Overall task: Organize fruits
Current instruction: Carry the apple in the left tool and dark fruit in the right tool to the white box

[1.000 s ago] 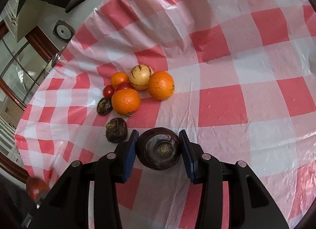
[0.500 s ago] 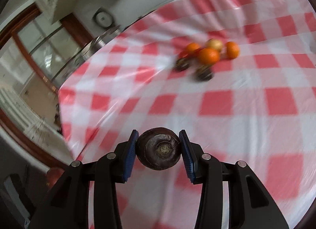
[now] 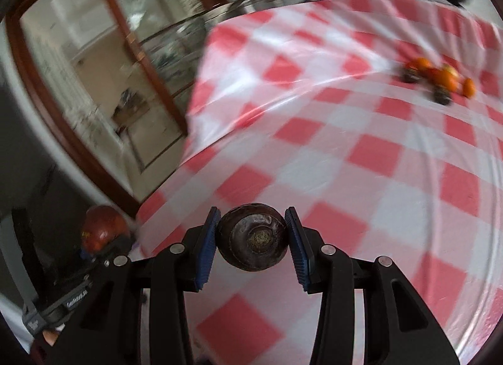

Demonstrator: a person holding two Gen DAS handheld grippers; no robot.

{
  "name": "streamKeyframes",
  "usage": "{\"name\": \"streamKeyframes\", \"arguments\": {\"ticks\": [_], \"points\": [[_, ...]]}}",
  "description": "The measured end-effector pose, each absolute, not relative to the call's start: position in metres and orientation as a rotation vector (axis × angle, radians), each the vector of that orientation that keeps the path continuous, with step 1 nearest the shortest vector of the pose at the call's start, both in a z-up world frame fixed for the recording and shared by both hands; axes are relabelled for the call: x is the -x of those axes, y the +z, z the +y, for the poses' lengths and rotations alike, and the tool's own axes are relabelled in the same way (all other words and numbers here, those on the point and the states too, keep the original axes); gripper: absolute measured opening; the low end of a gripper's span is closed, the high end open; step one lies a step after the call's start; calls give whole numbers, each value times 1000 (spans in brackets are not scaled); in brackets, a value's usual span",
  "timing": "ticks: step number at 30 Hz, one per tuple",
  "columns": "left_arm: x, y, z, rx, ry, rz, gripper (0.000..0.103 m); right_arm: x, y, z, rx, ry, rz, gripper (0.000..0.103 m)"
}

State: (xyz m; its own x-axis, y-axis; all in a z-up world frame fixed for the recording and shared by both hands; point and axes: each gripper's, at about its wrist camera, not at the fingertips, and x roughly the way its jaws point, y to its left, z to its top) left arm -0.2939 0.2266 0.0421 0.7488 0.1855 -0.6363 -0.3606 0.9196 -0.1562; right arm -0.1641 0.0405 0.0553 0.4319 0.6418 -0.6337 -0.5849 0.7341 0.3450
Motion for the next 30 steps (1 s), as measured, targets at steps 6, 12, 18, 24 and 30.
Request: {"name": "streamKeyframes", "arguments": {"ticks": [6,12,18,24,30], "points": [[340,24,253,297,367,670,64,211,48,96,71,906,830,43],[375,-13,283,341,443,747,64,265,19,150,268,1051,860,43],[393,-54,308,362,505,849,64,316,-36,194,522,1156,944,43],[398,-96,319,352,530,1014,64,357,-94,219,774,1221,1031,43],[402,-133,322,378,524,1172,64,374,-121,228,904,1251,1070,43]]}}
